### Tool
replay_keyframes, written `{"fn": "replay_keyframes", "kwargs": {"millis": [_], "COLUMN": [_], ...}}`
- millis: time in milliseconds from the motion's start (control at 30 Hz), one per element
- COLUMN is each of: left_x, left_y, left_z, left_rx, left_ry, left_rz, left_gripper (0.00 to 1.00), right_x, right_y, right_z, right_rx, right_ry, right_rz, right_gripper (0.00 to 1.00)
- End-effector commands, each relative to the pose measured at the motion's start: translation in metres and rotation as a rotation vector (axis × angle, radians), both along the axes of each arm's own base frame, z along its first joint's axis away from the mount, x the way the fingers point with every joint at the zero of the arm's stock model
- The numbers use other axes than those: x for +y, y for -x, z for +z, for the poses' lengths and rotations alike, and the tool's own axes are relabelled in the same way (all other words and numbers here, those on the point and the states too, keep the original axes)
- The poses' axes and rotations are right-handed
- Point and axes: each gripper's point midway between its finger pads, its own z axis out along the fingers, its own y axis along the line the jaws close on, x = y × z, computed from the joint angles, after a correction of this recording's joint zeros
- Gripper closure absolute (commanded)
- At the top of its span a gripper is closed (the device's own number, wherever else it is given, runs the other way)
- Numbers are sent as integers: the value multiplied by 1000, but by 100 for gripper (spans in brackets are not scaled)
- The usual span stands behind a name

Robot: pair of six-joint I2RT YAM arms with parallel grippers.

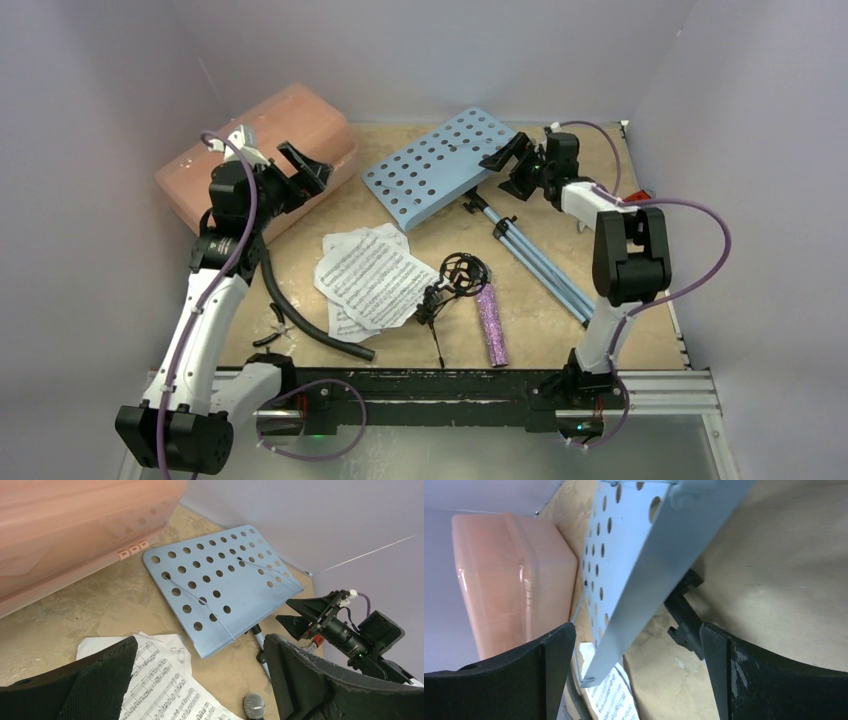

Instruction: Set up the instrument practice props

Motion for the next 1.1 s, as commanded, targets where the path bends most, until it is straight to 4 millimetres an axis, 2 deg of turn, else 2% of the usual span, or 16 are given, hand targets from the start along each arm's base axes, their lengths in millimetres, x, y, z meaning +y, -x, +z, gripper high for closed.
{"fn": "replay_keyframes", "kwargs": {"millis": [0, 300, 533, 833, 1067], "left_x": [4, 10, 10, 10, 10], "left_y": [2, 4, 4, 5, 8], "left_z": [15, 18, 11, 10, 11], "left_rx": [-28, -20, 2, 7, 7], "left_ry": [4, 11, 23, 38, 51], "left_rz": [25, 66, 76, 79, 89], "left_gripper": [4, 5, 5, 6, 6], "right_x": [29, 31, 32, 35, 36], "right_y": [-16, -37, -46, -48, -46], "right_z": [37, 19, 9, -3, 8], "right_rx": [-92, -42, -14, 4, -44], "right_ry": [-95, -179, -223, -274, -290], "right_rz": [60, -59, -99, -112, -92], "right_gripper": [4, 13, 28, 31, 54]}}
